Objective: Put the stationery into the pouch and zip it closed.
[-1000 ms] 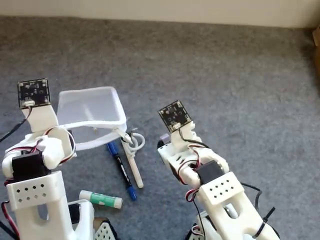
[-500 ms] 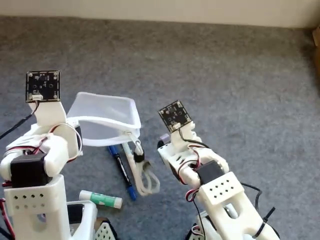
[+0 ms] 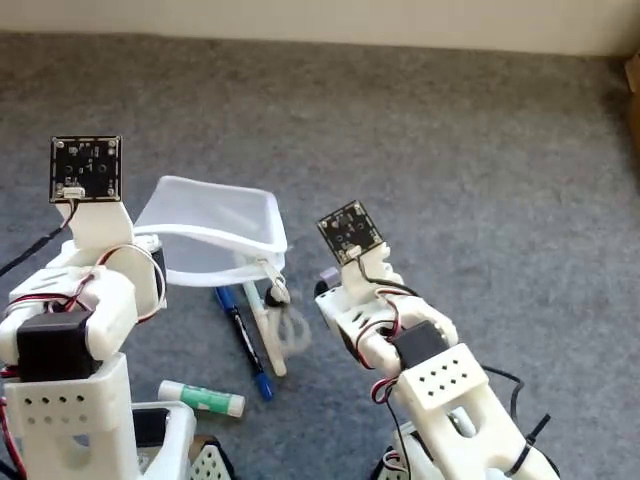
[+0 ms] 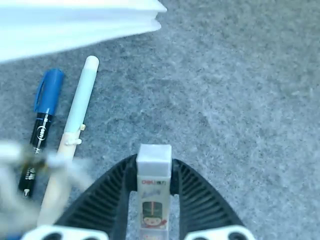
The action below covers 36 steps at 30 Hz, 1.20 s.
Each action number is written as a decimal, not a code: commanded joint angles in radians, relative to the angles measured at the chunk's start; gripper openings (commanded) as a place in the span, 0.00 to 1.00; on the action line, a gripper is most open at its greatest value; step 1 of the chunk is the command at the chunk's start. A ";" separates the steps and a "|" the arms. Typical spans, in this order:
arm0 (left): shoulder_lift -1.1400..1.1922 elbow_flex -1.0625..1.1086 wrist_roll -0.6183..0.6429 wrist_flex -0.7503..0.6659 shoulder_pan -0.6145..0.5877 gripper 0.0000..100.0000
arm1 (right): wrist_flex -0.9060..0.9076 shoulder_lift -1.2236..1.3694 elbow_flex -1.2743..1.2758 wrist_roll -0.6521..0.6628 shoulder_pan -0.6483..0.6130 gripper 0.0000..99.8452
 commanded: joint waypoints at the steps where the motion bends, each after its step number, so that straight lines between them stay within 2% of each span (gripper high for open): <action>1: 0.012 -0.061 0.003 0.000 0.018 0.01 | -0.025 -0.031 -0.005 -0.011 0.012 0.00; 8: 0.012 -0.062 0.034 0.000 0.087 0.01 | -0.025 -0.031 -0.005 -0.011 0.012 0.00; 22: 0.012 -0.064 0.066 -0.009 0.088 0.01 | -0.021 -0.033 -0.016 -0.012 0.012 0.00; 36: 0.012 0.025 0.170 -0.104 0.081 0.01 | -0.019 -0.035 -0.208 -0.009 0.012 0.00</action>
